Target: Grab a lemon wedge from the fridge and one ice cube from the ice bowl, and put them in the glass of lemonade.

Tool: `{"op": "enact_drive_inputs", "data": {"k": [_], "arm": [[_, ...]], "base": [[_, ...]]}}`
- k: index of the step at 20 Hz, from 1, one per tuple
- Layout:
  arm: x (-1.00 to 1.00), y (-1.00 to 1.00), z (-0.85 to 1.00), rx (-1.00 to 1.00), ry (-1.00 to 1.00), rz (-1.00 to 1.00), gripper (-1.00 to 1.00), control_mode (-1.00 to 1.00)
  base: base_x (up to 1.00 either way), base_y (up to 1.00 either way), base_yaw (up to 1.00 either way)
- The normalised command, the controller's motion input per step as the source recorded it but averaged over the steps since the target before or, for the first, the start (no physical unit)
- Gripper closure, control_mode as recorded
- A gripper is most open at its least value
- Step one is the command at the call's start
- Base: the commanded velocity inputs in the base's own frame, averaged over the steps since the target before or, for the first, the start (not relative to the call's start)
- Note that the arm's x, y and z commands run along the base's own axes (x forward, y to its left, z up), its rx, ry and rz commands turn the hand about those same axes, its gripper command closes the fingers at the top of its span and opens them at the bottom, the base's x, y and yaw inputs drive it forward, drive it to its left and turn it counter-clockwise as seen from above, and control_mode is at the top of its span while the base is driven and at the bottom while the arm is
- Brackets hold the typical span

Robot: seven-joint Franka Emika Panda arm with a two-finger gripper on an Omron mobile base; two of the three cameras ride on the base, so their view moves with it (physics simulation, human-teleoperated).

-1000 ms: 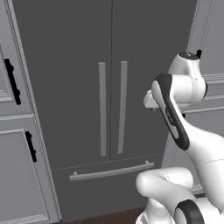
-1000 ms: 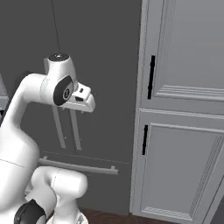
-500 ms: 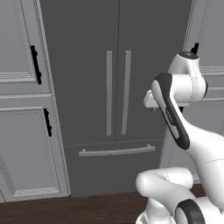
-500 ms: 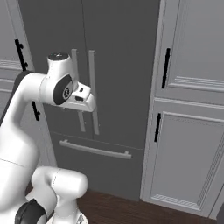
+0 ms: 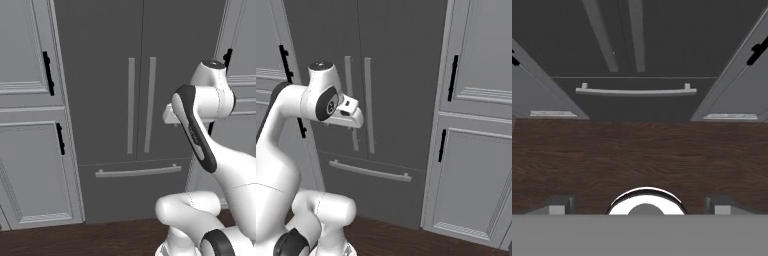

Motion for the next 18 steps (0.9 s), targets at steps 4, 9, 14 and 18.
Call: {"op": "enact_drive_inputs", "data": {"k": [4, 9, 14, 18], "arm": [[0.0, 0.0, 0.0, 0.0, 0.0, 0.0, -1.0, 1.0], [0.0, 0.0, 0.0, 0.0, 0.0, 0.0, -1.0, 1.0], [0.0, 0.0, 0.0, 0.0, 0.0, 0.0, -1.0, 1.0], [0.0, 0.0, 0.0, 0.0, 0.0, 0.0, -1.0, 1.0]], "base": [[0.26, 0.28, -0.17], [0.33, 0.17, -0.19], [0.39, 0.09, -0.2], [0.45, 0.02, -0.01]]}}
